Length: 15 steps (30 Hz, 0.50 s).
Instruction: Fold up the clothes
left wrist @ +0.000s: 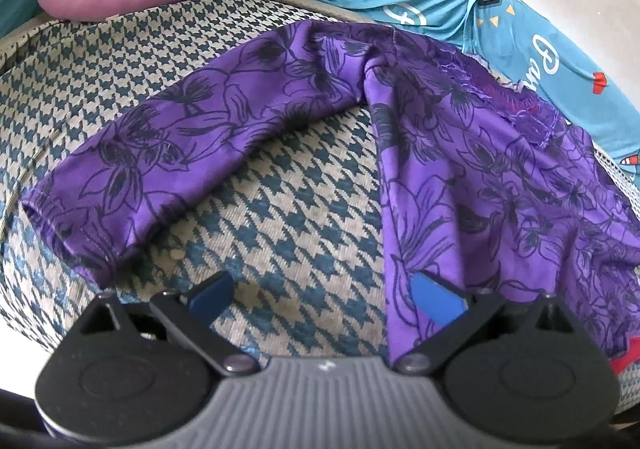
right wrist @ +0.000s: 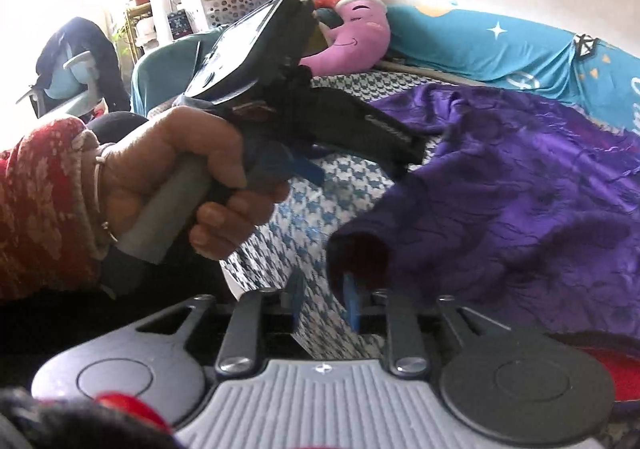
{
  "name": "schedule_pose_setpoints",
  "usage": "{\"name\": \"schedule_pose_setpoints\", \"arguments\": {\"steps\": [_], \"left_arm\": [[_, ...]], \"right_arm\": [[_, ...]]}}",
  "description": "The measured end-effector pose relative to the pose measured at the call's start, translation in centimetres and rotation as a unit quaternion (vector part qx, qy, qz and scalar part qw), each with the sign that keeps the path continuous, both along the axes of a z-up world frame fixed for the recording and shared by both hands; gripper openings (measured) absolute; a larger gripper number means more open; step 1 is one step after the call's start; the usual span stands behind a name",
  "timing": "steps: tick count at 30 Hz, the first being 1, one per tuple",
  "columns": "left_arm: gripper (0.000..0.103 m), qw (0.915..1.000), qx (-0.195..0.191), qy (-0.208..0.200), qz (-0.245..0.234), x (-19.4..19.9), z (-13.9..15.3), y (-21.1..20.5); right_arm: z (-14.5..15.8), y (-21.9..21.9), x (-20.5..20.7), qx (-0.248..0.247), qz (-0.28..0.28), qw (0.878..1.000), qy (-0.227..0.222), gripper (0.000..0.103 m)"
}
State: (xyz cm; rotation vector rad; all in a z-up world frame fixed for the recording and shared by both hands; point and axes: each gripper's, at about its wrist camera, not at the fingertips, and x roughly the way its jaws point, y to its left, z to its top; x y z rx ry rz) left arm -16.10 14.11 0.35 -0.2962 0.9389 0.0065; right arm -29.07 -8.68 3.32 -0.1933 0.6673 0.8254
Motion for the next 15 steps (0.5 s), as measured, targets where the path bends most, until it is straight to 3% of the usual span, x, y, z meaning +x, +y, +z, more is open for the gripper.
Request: {"name": "schedule_pose_setpoints", "arguments": {"steps": [5,13,14,15], "left_arm": [[0.100,1.0000,-0.004,-0.001,0.001,0.0,-0.1,0.1],[0.100,0.9999,-0.011,-0.005,0.006,-0.1,-0.1,0.4],[0.100,0.9999,-0.012,-0.005,0.007,-0.1,-0.1,0.4],[0.100,0.9999,-0.013,-0.006,0.009,-0.1,0.0,0.5]], "right_arm": [[-0.8,1.7,0.7,-0.013,-0.004,1.000,-0.009,0.031],[-2.2,3.7,2.6,-0.042,-0.053,0.997,-0.042,0.030],[-2.3,3.8,2.8,-0.041,-0.055,0.997,-0.041,0.027],[-2.4,3.9,3.1,-0.040,-0.055,0.997,-0.040,0.013]]}}
